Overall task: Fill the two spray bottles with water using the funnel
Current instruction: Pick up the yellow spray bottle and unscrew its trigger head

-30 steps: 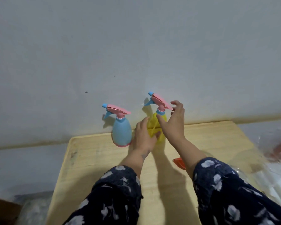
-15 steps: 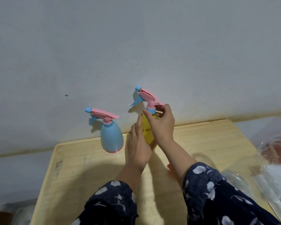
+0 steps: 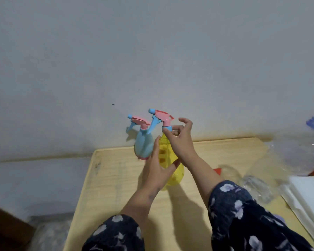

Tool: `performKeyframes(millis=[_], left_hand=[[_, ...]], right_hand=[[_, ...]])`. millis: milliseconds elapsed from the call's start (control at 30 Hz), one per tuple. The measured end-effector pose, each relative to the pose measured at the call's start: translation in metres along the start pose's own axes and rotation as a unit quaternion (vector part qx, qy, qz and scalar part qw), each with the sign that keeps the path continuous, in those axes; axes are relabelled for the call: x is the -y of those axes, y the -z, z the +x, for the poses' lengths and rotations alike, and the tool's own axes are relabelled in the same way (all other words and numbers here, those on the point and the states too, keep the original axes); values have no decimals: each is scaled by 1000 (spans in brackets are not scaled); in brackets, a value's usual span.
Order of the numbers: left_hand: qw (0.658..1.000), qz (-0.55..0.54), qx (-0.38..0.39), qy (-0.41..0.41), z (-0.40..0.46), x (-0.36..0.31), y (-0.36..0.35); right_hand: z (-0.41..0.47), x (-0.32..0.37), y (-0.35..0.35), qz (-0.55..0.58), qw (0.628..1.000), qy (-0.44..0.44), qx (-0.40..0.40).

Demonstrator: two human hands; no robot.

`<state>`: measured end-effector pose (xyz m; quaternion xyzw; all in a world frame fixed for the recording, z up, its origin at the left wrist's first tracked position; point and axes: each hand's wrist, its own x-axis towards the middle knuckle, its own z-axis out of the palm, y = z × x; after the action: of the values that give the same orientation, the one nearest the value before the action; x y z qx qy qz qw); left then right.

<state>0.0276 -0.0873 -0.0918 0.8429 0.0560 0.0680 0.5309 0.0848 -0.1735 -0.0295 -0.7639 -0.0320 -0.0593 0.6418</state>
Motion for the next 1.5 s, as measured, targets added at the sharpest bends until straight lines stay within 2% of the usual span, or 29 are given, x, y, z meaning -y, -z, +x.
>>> performKeyframes(millis=[100, 167, 333, 433, 567, 767, 933, 1000, 1067, 1133, 1167, 1233, 1333, 1500], left_hand=[[998, 62, -1, 7, -26, -2, 16], [997, 74, -6, -3, -42, -2, 25], [998, 56, -15, -12, -76, -2, 42], [998, 56, -14, -15, -92, -4, 47], [998, 43, -16, -35, -104, -13, 50], [998, 33, -33, -35, -109, -24, 51], [998, 35, -41, -30, -105, -37, 44], [997, 31, -63, -29, -103, -44, 42], [993, 59, -95, -31, -102, -50, 42], [985, 110, -129, -30, -99, -53, 43], [981, 131, -141, -29, -97, -53, 43], [975, 164, -148, -30, -93, -54, 43], [968, 197, -150, -45, -91, -55, 40], [960, 229, -150, -63, -93, -56, 32]], right_hand=[[-27, 17, -4, -90, 993, 57, -45], [-43, 26, -6, -122, 989, 64, -59], [-80, 35, -7, -71, 996, 46, 34], [-96, 40, -8, -65, 994, 84, 3], [-114, 50, -6, 22, 991, 104, -79], [-121, 62, -4, 52, 992, 111, -43], [-121, 74, 10, 93, 994, 57, -27], [-118, 77, 13, 92, 993, 51, -47], [-116, 79, 17, 38, 990, 81, -112], [-114, 81, 22, -63, 970, 147, -181], [-114, 83, 23, -100, 960, 179, -189], [-113, 88, 22, -140, 954, 217, -149], [-108, 90, 19, -238, 944, 205, -99], [-98, 95, 22, -265, 946, 145, -115]])
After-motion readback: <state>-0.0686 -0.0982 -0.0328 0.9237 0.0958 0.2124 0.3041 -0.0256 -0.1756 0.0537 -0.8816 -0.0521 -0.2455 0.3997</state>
